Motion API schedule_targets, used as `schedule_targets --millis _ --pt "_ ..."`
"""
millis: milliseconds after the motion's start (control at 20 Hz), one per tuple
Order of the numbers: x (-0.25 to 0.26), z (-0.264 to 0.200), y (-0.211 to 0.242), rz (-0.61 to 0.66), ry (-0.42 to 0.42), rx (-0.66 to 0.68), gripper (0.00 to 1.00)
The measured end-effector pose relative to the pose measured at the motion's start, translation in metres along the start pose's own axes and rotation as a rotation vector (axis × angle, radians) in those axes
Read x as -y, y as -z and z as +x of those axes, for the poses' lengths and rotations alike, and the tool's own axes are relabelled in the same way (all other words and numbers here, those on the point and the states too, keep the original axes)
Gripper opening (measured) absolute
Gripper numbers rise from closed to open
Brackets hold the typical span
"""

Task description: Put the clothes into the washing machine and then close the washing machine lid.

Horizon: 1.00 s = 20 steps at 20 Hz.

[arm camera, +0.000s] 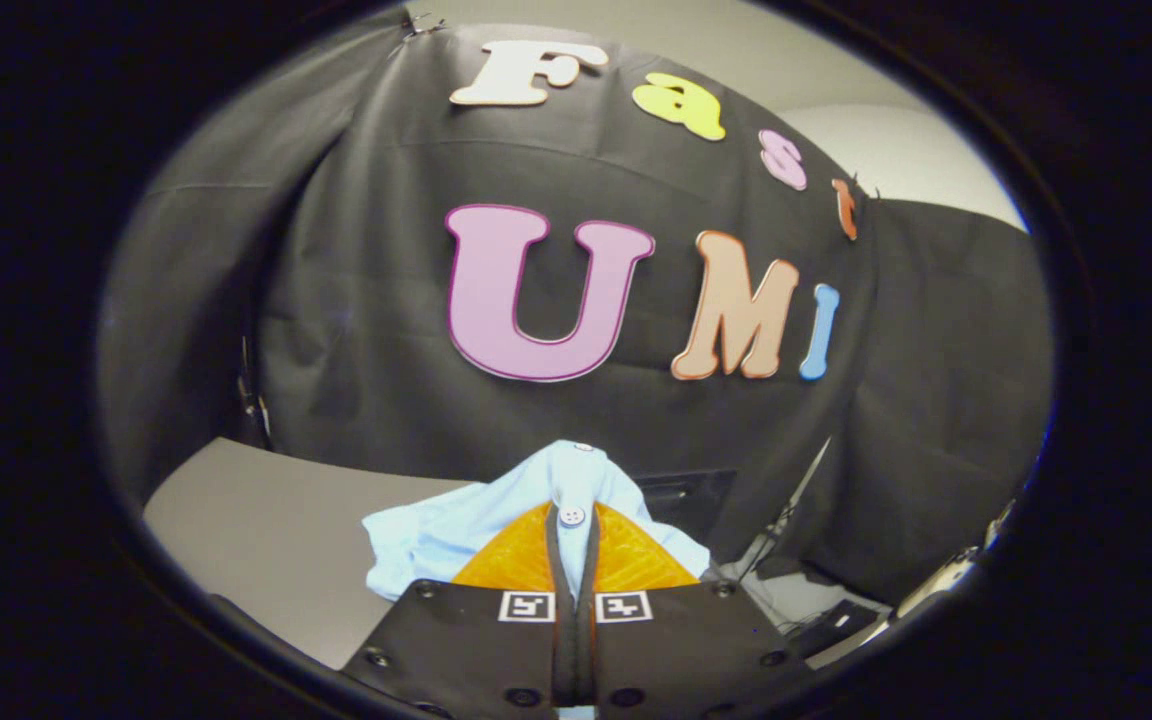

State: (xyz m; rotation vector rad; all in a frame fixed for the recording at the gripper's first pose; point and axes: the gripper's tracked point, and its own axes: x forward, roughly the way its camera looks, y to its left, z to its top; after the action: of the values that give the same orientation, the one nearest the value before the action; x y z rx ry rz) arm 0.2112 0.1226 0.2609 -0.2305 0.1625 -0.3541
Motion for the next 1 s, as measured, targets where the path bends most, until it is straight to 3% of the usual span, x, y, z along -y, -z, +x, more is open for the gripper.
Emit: schedule_targets --millis 450,900,950,1000 --pt "0.08 0.043 0.032 -0.116 0.163 -0.006 0.02" --pt "0.1 0.089 0.118 -0.011 0.114 -0.143 0.02" --pt "0.099 0.091 0.126 -0.007 0.112 -0.164 0.1" --pt "0.095 0.096 0.134 0.001 0.096 -0.181 0.1"
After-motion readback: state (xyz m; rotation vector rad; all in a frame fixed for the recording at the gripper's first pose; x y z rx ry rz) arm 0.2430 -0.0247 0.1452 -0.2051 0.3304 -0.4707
